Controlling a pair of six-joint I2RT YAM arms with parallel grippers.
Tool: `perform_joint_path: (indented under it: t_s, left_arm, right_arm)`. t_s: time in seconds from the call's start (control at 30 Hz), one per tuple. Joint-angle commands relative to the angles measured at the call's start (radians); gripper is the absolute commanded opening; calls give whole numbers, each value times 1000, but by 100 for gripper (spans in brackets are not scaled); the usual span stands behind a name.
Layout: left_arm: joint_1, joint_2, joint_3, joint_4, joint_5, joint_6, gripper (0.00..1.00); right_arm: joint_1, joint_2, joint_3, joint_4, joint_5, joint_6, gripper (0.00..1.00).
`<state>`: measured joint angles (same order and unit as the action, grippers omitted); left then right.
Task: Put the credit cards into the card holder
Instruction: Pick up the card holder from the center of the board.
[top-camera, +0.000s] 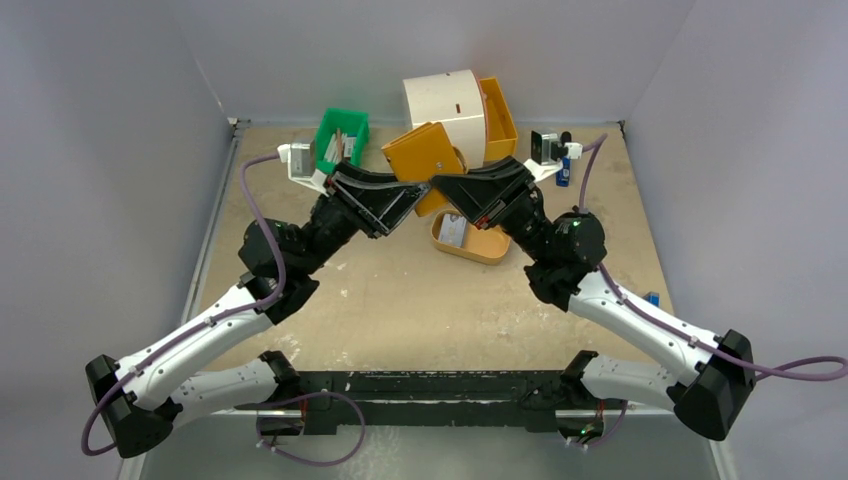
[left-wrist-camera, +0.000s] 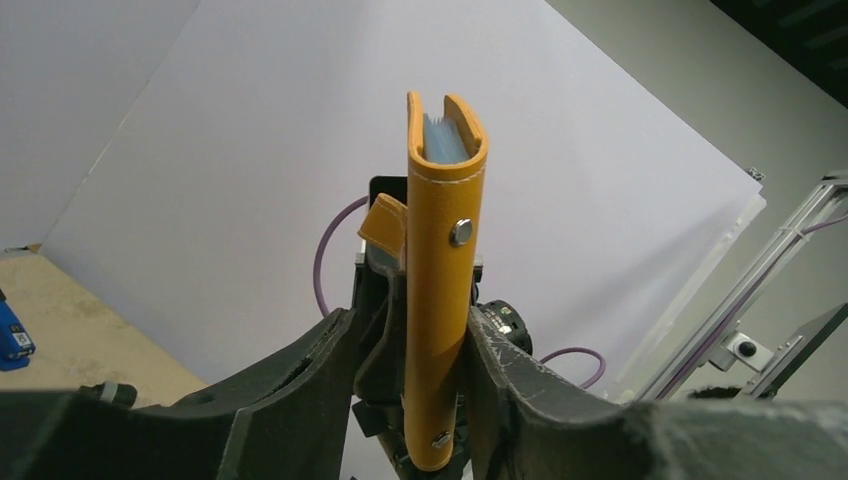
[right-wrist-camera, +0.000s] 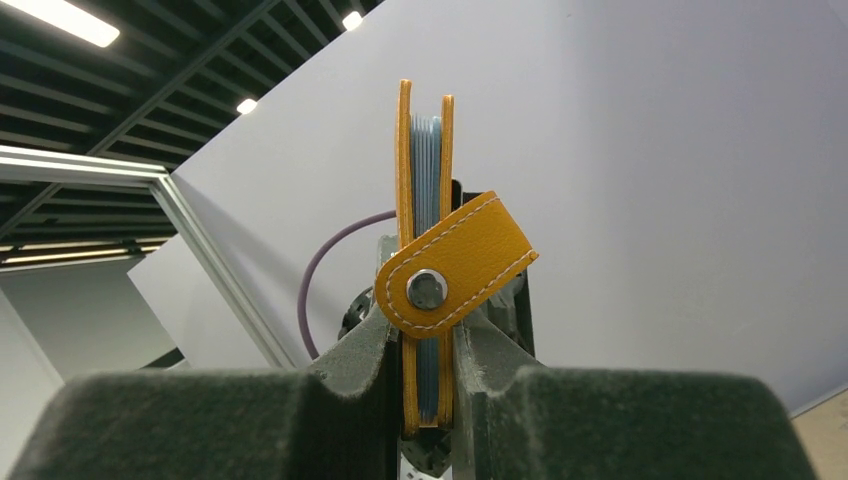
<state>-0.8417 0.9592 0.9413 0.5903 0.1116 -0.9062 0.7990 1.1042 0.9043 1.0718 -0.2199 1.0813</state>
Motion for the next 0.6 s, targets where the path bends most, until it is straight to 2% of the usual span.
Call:
perform_joint_path:
  t_s: [0.0, 0.23, 0.47, 0.57]
  left_arm:
    - [0, -9, 46, 83, 17, -14, 40]
    - [1, -20, 38, 86, 13, -9, 35]
    - [1, -26, 35, 89, 23, -1, 3]
    - [0, -27, 35, 86, 21, 2, 0]
  right_arm:
    - [2, -23, -6, 99, 30, 15, 0]
    - [2, -21, -12, 103, 34, 18, 0]
    - [0, -17, -13, 107, 31, 23, 0]
    - [1, -17, -10, 95, 13, 17, 0]
